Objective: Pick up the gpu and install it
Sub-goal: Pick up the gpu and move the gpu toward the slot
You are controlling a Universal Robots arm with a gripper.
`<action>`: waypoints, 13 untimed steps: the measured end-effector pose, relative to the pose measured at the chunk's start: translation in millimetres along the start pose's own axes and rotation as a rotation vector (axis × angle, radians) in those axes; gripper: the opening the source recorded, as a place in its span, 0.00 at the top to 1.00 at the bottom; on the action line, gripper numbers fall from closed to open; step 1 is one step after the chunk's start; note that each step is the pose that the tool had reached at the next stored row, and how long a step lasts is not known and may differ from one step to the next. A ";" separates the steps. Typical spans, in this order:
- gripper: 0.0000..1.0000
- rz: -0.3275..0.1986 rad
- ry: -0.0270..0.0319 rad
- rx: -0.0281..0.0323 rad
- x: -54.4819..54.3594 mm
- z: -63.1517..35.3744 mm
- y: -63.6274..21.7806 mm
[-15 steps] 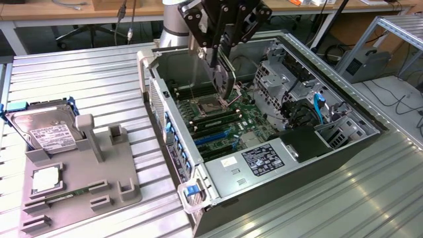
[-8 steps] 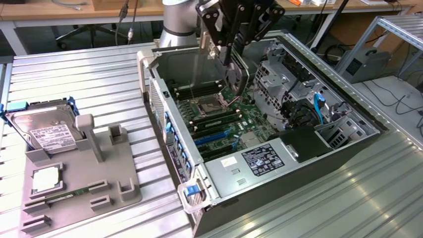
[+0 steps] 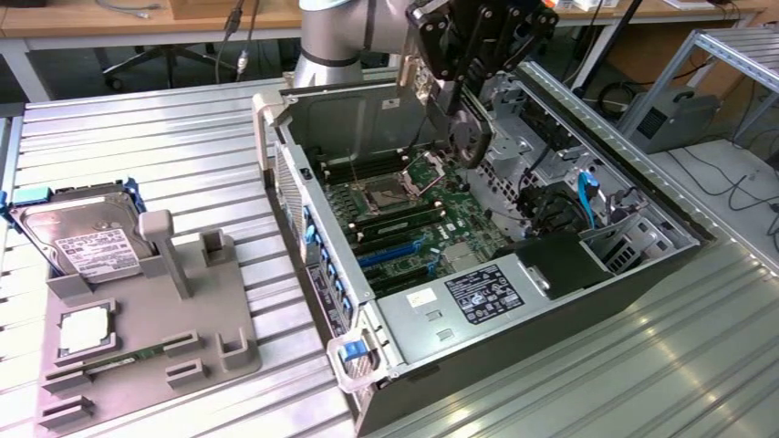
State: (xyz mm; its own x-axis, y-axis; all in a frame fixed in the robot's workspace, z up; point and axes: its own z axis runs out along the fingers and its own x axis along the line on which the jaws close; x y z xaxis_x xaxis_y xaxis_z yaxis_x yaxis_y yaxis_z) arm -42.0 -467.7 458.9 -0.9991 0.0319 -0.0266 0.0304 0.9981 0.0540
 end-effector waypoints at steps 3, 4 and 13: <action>0.73 0.000 0.0000 0.0000 -11.9 0.4 0.4; 0.73 0.000 0.0000 -0.0001 -18.5 0.5 0.6; 0.73 0.000 0.0000 0.0001 -57.3 1.6 1.9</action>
State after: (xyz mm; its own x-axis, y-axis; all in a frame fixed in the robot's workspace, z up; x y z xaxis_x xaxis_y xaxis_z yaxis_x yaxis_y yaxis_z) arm 15.4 -467.5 459.0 -0.9991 0.0318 -0.0266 0.0304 0.9981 0.0539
